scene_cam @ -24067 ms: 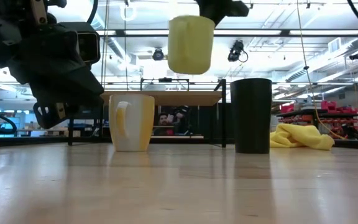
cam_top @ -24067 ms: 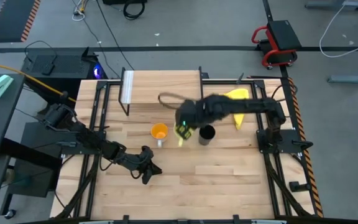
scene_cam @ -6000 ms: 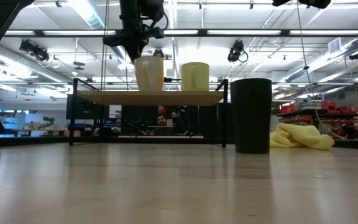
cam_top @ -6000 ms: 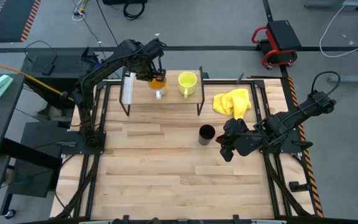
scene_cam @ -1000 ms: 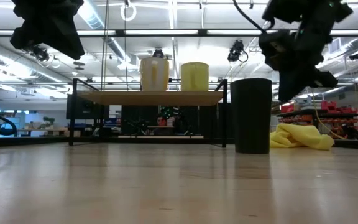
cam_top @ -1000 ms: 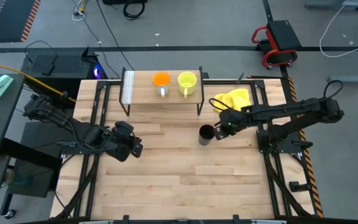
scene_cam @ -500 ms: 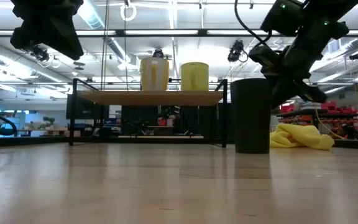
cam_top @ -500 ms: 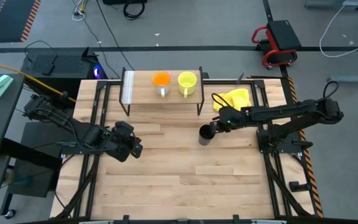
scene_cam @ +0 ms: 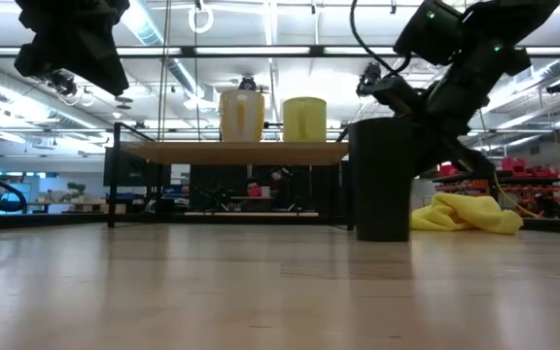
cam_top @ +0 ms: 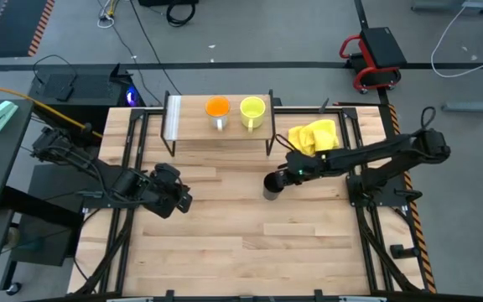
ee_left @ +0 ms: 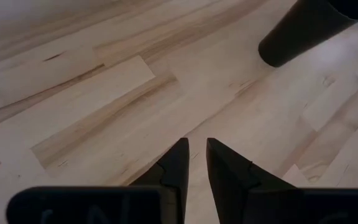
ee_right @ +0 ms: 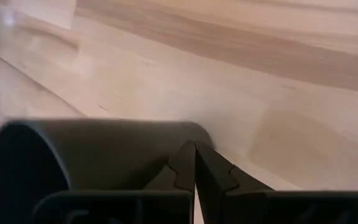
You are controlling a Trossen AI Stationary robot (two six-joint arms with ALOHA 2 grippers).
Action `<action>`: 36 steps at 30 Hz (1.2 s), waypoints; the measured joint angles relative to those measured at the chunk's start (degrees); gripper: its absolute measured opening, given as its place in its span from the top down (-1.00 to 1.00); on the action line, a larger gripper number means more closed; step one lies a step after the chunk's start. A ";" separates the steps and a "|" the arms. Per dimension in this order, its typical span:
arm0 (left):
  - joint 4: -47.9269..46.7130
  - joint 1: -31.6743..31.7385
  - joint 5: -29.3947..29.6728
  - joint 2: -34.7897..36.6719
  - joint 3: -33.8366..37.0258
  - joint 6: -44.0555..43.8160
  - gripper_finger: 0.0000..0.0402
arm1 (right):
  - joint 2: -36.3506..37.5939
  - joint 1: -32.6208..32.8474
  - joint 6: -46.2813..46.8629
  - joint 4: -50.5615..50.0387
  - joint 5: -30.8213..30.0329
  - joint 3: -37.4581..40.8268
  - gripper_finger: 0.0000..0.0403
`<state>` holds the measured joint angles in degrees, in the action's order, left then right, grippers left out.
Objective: Stack small to large cups/mugs on shelf
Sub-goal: Put the black cup on the shelf
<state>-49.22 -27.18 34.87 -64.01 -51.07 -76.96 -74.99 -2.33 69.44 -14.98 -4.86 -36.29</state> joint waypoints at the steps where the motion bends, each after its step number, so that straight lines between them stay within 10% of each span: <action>1: -0.03 0.00 0.01 0.00 0.00 -0.12 0.68 | -0.97 0.25 0.15 1.81 0.00 0.00 0.95; 12: -0.21 0.00 0.00 0.00 0.00 -0.38 0.67 | -11.95 0.66 -3.32 8.86 0.26 -8.45 0.95; 22: -0.70 0.00 -0.01 0.00 0.00 -0.34 0.67 | -6.18 1.90 -8.17 -11.14 -8.05 -13.42 0.96; 36: -1.25 0.00 0.00 0.00 0.00 -0.20 0.69 | 2.42 25.62 1.62 -18.27 -27.24 -8.48 0.96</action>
<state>-50.47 -27.18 34.87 -64.01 -51.07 -77.16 -72.57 23.29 71.07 -33.25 -32.10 -44.78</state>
